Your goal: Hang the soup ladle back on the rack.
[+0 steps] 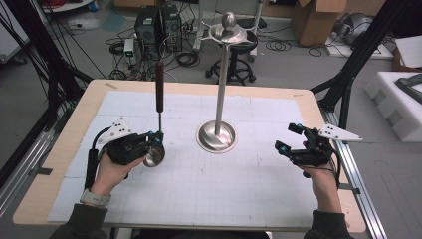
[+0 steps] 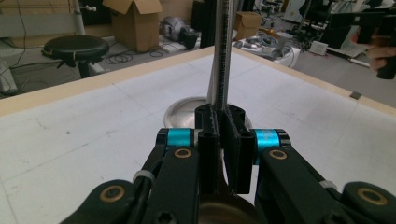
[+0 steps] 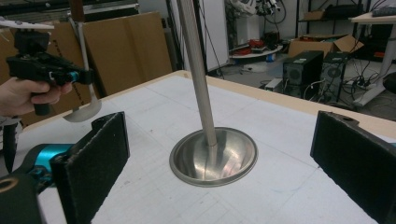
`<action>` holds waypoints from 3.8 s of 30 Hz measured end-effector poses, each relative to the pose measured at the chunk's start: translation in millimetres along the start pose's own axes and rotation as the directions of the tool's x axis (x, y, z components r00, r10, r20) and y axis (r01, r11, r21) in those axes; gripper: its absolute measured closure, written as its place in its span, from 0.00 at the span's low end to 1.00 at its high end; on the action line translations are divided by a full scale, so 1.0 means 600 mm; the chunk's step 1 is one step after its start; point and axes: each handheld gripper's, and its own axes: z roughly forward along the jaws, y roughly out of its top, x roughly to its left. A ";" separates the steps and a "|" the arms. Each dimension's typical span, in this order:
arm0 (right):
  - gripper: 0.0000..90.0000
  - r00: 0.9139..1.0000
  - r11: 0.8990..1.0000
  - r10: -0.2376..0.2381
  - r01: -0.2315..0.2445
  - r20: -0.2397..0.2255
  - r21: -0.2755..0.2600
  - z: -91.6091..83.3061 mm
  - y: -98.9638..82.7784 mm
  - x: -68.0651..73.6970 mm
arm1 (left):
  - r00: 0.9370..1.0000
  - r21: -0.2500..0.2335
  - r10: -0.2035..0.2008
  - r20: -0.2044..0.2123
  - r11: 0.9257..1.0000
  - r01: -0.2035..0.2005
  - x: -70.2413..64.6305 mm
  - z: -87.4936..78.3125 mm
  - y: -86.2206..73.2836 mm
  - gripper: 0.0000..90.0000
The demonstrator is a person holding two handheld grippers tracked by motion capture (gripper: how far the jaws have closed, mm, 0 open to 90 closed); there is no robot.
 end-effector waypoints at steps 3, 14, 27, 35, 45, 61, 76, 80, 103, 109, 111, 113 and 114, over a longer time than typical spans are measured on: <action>0.03 1.000 1.000 0.000 0.000 0.003 -0.005 -0.002 0.001 -0.001 | 1.000 0.021 -0.008 -0.013 1.000 0.008 0.002 0.009 0.007 0.94; 0.03 1.000 1.000 -0.001 0.001 -0.004 -0.011 -0.001 0.001 -0.001 | 0.998 0.009 0.059 0.018 0.998 -0.059 -0.011 0.029 0.052 0.94; 0.03 1.000 1.000 0.003 -0.003 -0.018 -0.017 -0.002 0.002 0.000 | 0.995 0.005 0.075 0.068 0.997 -0.075 -0.014 0.031 0.105 0.94; 0.03 1.000 1.000 0.007 -0.008 -0.017 -0.020 -0.003 0.002 -0.001 | 0.994 0.046 0.075 0.074 0.996 -0.079 -0.012 0.053 0.120 0.94; 0.03 1.000 1.000 0.014 -0.014 -0.018 -0.024 -0.005 0.002 -0.004 | 0.995 0.081 0.087 0.055 0.993 -0.091 -0.010 0.080 0.137 0.94; 0.03 1.000 1.000 0.010 -0.010 -0.016 -0.018 -0.002 0.002 -0.004 | 0.993 0.108 0.104 0.050 0.988 -0.109 -0.012 0.102 0.140 0.94; 0.03 1.000 0.999 0.017 -0.017 -0.018 -0.027 -0.005 0.003 -0.004 | 0.992 0.133 0.109 0.062 0.984 -0.116 -0.021 0.131 0.155 0.94; 0.03 1.000 1.000 0.016 -0.017 -0.021 -0.026 -0.005 0.003 -0.004 | 0.993 0.154 0.106 0.058 0.981 -0.114 -0.024 0.144 0.151 0.94; 0.03 1.000 1.000 0.009 -0.009 -0.015 -0.024 -0.004 0.002 -0.003 | 0.977 -0.014 0.184 0.108 0.983 -0.184 -0.042 0.098 0.154 0.44; 0.03 1.000 1.000 0.010 -0.011 -0.015 -0.014 -0.003 0.002 -0.003 | 0.962 -0.073 0.230 0.145 0.973 -0.221 -0.046 0.072 0.136 0.11; 0.03 1.000 1.000 0.006 -0.006 -0.014 -0.012 -0.002 0.001 -0.003 | 0.958 -0.113 0.227 0.174 0.971 -0.210 -0.040 0.062 0.130 0.06; 0.03 1.000 1.000 0.008 -0.008 -0.016 -0.012 -0.003 0.001 -0.003 | 0.954 -0.156 0.220 0.205 0.969 -0.190 -0.031 0.050 0.126 0.02; 0.03 1.000 1.000 0.013 -0.013 -0.025 -0.018 -0.003 0.001 -0.004 | 0.954 -0.165 0.219 0.205 0.968 -0.187 -0.026 0.044 0.124 0.02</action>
